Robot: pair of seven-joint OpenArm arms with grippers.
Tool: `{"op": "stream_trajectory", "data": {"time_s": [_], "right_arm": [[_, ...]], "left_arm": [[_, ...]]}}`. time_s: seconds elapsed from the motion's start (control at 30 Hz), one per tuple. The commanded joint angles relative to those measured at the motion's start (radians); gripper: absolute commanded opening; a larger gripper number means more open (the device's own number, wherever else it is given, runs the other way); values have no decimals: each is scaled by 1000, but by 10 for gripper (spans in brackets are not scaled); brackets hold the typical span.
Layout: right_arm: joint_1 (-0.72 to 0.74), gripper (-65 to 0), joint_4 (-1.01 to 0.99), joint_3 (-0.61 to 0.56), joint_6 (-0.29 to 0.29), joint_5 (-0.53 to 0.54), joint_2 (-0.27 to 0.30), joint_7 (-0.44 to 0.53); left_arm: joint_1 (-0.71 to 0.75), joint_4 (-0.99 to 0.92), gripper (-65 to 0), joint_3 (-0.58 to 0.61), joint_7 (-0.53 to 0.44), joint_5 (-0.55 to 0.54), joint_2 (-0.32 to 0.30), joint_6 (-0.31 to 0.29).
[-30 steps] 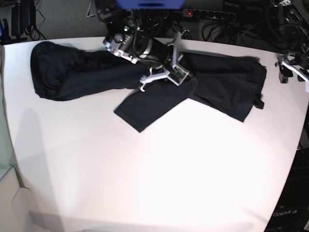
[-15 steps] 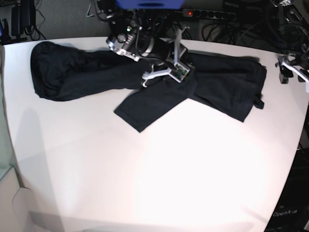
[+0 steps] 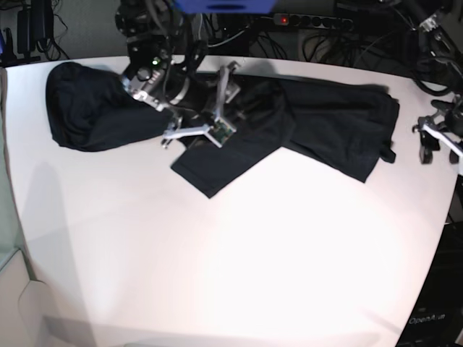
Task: Fold the T-shirt properly
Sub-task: 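Release the sleeve and move the left gripper over the strip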
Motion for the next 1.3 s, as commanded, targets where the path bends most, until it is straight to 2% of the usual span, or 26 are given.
{"op": "stream_trajectory", "data": {"time_s": [0.0,0.1,0.2,0.33,0.5,0.6,0.67,0.77,0.87,0.97,1.1,1.27], "right_arm": [[26,-263,31,21,-4,13,6,25],[42,-263,40,130,-4,13,43,25],[60,-263,39,250,-4,15,86,25],[85,-263,40,429,-4,15,111,25],[135,-262,40,663,-4,11,112,25],[148,-260,40,745,-4,10,125,25],[152,-260,37,781,-4,10,140,25],[152,-260,39,810,-4,10,154,25],[152,-260,39,815,-4,10,160,25],[152,-260,39,815,-4,10,161,25],[152,-260,39,808,-4,10,158,25],[152,-260,39,808,-4,10,158,25]], "left_arm": [[-36,32,-230,21,10,-12,-18,1],[-135,59,-230,116,96,-12,-12,1],[-227,53,-230,243,136,-11,-4,1],[-306,52,-230,447,136,-11,60,1],[-353,13,-230,800,108,-11,155,1],[-359,-51,-230,977,50,-9,192,135],[-361,-116,-230,1105,7,11,202,256],[-361,-203,-230,1283,-62,97,226,405],[-353,-283,-230,1395,-84,177,251,520],[-353,-355,-232,1449,-85,187,278,554],[-332,-426,-232,1458,-95,200,329,557],[-301,-530,-232,1458,-194,296,376,557]]}}
